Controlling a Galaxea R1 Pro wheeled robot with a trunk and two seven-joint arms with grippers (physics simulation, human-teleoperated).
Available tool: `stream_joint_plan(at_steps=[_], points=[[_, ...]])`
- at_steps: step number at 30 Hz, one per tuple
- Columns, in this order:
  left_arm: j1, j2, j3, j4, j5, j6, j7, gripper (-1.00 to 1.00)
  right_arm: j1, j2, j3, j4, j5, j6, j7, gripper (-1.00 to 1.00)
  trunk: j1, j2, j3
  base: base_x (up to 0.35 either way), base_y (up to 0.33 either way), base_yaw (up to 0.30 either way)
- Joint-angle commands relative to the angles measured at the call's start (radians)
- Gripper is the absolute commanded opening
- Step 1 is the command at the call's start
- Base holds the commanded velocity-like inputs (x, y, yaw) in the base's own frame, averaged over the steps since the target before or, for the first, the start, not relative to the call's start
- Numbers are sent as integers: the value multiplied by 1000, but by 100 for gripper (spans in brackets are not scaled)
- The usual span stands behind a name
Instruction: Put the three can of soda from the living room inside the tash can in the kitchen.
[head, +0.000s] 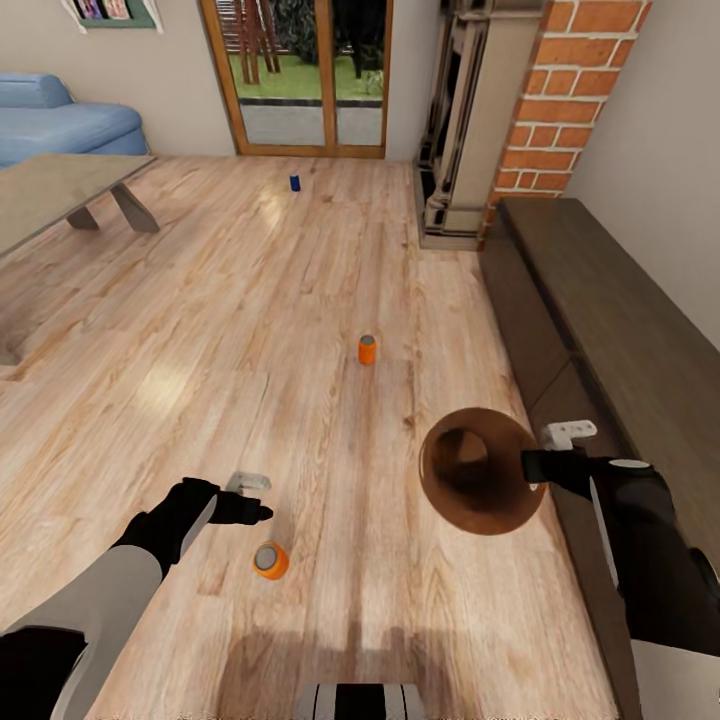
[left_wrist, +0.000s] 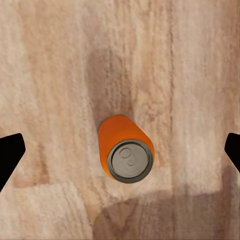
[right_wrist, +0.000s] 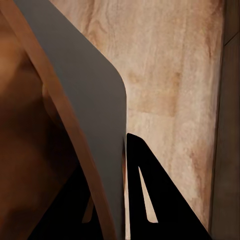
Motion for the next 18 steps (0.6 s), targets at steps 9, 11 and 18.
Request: stream_joint_plan(at_steps=[9, 11, 18], points=[[0, -15, -3, 0, -3, 0, 0, 100, -112, -4, 6, -18, -3, 42, 12, -100, 15, -28, -26, 0, 0, 0], [0, -16, -3, 0, -3, 0, 0, 100, -123, -6, 7, -19, -3, 43, 12, -100, 15, -28, -29, 0, 0, 0], [0, -18, -3, 0, -3, 0, 0, 100, -194, -14, 50, -19, -2, 101, 13, -100, 19, -35, -42, 0, 0, 0]])
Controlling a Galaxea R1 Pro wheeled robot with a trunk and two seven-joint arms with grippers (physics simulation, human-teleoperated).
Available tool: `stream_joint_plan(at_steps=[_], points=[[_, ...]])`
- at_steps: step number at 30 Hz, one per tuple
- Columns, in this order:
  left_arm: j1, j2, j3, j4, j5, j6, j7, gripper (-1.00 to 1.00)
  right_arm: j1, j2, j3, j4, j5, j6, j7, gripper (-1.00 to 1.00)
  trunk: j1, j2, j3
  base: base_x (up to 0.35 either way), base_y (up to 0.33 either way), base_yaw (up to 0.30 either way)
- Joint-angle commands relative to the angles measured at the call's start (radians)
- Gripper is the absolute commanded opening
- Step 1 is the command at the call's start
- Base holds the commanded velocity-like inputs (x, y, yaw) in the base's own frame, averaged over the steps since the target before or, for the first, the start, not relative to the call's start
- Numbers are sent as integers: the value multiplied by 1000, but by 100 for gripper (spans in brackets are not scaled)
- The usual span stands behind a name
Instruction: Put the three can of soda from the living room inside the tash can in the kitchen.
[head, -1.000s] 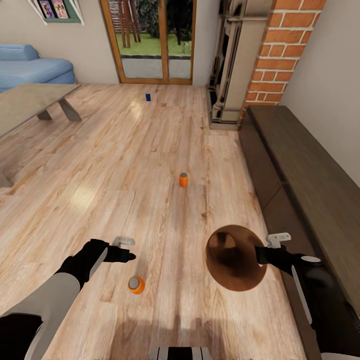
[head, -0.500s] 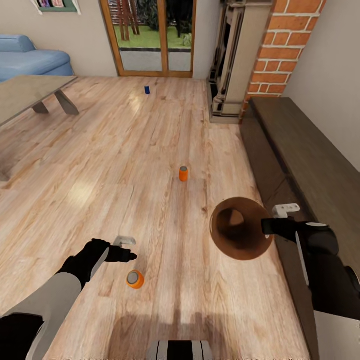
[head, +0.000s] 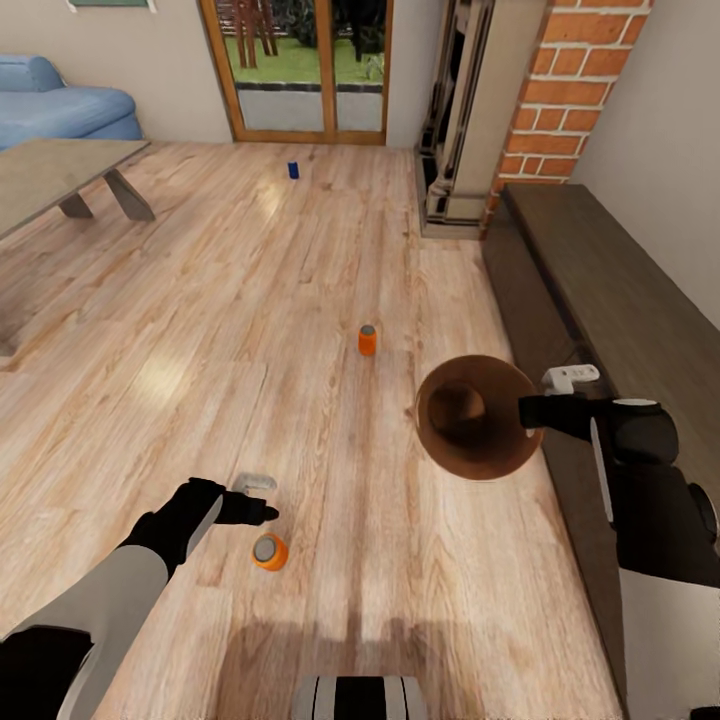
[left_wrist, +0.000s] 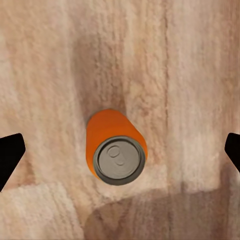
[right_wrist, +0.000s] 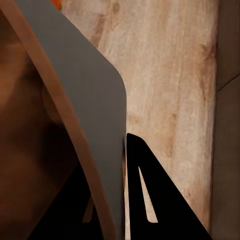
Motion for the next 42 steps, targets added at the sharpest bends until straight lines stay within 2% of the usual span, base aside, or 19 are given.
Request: stream_joint_plan(at_steps=[1, 11, 21, 28, 31, 34, 39, 42], points=[[0, 0, 0, 0, 0, 0, 0, 100, -5, -1, 3, 0, -3, 1, 5, -100, 4, -7, -5, 0, 0, 0], [0, -1, 0, 0, -1, 0, 0, 100, -23, -2, 32, 0, -3, 1, 5, -100, 42, -77, -51, 0, 0, 0], [1, -2, -1, 0, -1, 0, 0, 100, -24, -1, 36, 0, -5, 1, 5, -100, 81, -147, -98, 0, 0, 0], [0, -2, -1, 0, 0, 0, 1, 100, -28, -2, 38, 0, -5, 1, 5, -100, 81, -147, -109, 0, 0, 0], [0, -2, -1, -1, 1, 0, 0, 100, -40, -2, 55, 0, -4, 1, 5, -100, 81, -147, -113, 0, 0, 0], [0, -2, -1, -1, 1, 0, 0, 100, -54, -7, 75, 0, -3, 1, 5, -100, 92, -168, -127, 0, 0, 0], [0, -2, -1, -1, 2, 0, 0, 100, -59, -20, 84, 0, -3, 1, 6, -100, 111, -203, -151, 0, 0, 0], [0, -2, -1, -2, 2, 0, 0, 100, -60, -25, 86, 0, -3, 1, 6, -100, 112, -204, -163, 0, 0, 0]])
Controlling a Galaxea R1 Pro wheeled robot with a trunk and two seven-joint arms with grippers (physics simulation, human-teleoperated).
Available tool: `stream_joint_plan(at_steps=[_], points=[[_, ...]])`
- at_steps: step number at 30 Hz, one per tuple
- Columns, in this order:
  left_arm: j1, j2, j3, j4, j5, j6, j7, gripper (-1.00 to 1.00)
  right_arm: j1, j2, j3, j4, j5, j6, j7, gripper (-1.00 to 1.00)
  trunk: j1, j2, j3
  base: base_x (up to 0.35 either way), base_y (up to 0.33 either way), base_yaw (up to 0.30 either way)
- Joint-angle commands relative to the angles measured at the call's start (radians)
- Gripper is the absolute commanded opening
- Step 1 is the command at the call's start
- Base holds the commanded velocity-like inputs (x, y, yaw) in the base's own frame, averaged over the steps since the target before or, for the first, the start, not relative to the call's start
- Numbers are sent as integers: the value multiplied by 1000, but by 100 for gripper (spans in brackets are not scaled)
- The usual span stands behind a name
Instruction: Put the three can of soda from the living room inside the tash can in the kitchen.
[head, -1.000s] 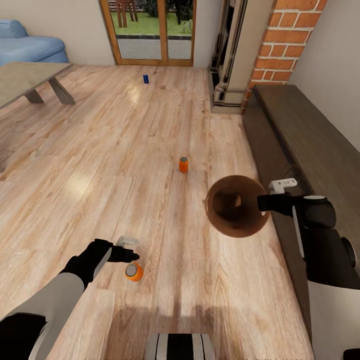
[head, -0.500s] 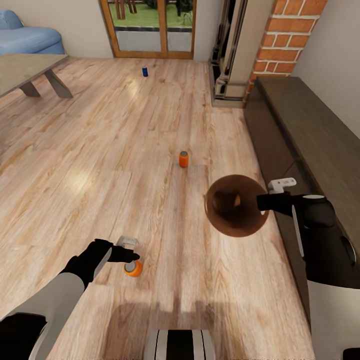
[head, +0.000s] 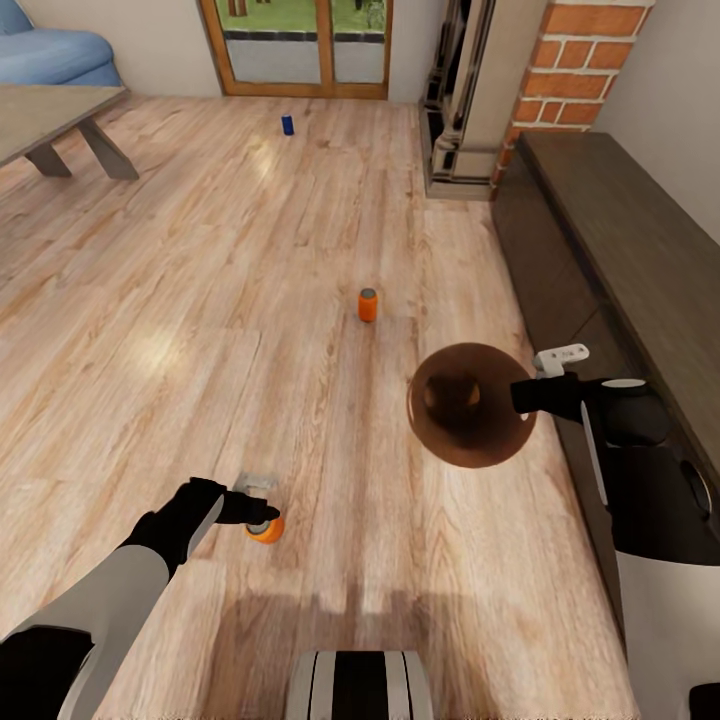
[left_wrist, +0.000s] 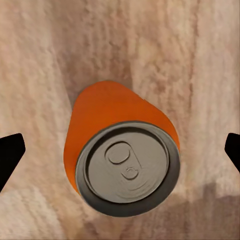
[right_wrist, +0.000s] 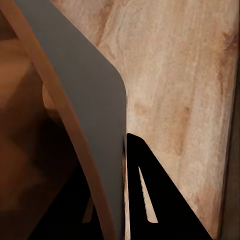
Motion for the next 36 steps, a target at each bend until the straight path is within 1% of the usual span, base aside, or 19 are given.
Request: stream_joint_plan(at_steps=[1, 6, 7, 12, 23, 32, 33, 36], points=[[0, 0, 0, 0, 0, -1, 0, 100, -1, -1, 0, 0, -11, 1, 5, -100, 0, 0, -1, 0, 0, 0], [0, 0, 0, 0, 0, 0, 0, 100, 0, -1, 3, 0, -11, 1, 6, -100, 0, 0, -9, 0, 0, 0], [-1, 0, 0, 0, 0, 0, 0, 100, 0, -1, 8, 0, -11, 1, 6, -100, 0, 0, -11, 0, 0, 0], [-1, 0, 0, 0, 0, 0, 0, 100, -1, 0, 27, 0, -10, 1, 6, -100, 2, -1, -38, 0, 0, 0], [0, -7, 0, 0, -1, 0, 0, 100, 1, 0, 35, 0, -10, 1, 5, -100, 2, -1, -52, 0, 0, 0], [0, -7, 0, 0, 0, 1, -1, 100, 1, 0, 37, 0, -11, 1, 5, -100, 2, -1, -57, 0, 0, 0], [0, -7, 0, -1, 0, 0, -1, -100, 1, 0, 37, 0, -11, 1, 5, -100, 2, -1, -57, 0, 0, 0], [1, -6, 0, -10, 1, 0, -6, -100, 1, 0, 37, 0, -11, 1, 5, -100, 2, -1, -57, 0, 0, 0]])
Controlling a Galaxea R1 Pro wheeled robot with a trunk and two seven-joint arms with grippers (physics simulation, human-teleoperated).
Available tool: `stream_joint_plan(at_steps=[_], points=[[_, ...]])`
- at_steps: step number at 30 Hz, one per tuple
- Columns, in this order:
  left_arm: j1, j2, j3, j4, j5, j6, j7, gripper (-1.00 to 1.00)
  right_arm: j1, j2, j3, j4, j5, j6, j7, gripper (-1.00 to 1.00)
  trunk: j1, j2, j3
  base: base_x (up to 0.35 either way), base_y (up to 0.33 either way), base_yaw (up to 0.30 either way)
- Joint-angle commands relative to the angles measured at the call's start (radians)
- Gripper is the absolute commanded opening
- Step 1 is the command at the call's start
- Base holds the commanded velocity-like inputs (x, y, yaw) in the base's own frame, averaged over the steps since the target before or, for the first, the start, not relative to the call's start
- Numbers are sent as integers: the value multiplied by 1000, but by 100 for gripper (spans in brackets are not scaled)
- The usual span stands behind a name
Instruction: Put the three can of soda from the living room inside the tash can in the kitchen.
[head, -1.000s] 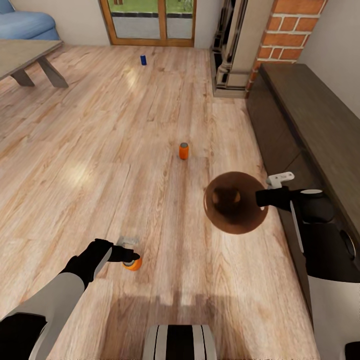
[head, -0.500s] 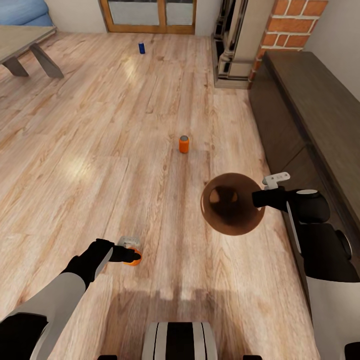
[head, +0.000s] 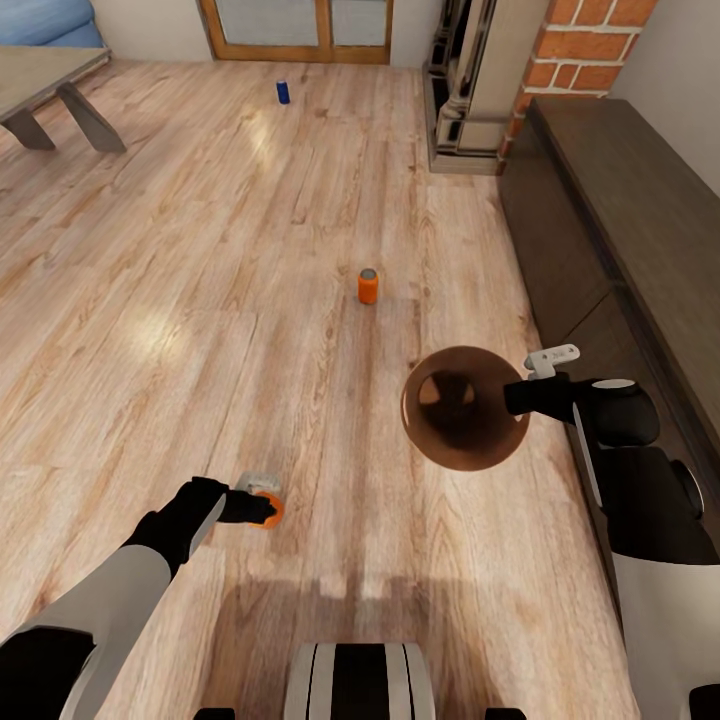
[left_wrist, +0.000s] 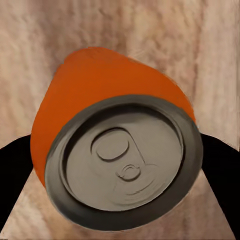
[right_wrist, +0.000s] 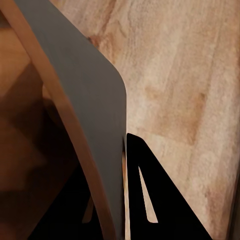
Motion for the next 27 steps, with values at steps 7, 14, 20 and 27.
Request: stream_joint_plan(at_steps=[7, 14, 20, 27], points=[[2, 0, 1, -15, 3, 3, -5, -100, 0, 0, 0, 0, -12, 2, 6, -100, 0, 0, 0, 0, 0, 0], [2, 0, 3, -15, 1, 4, -5, -100, 0, 0, 10, 0, -12, 2, 6, -100, -3, 2, 27, 0, 0, 0], [2, 0, 2, -14, 0, 4, -5, -100, 0, 0, 20, 0, -12, 2, 6, -100, -26, 44, 46, 0, 0, 0], [2, 0, 2, -14, 2, 5, -5, -100, 1, 6, 23, 0, -12, 2, 6, -100, -53, 93, 68, 0, 0, 0]])
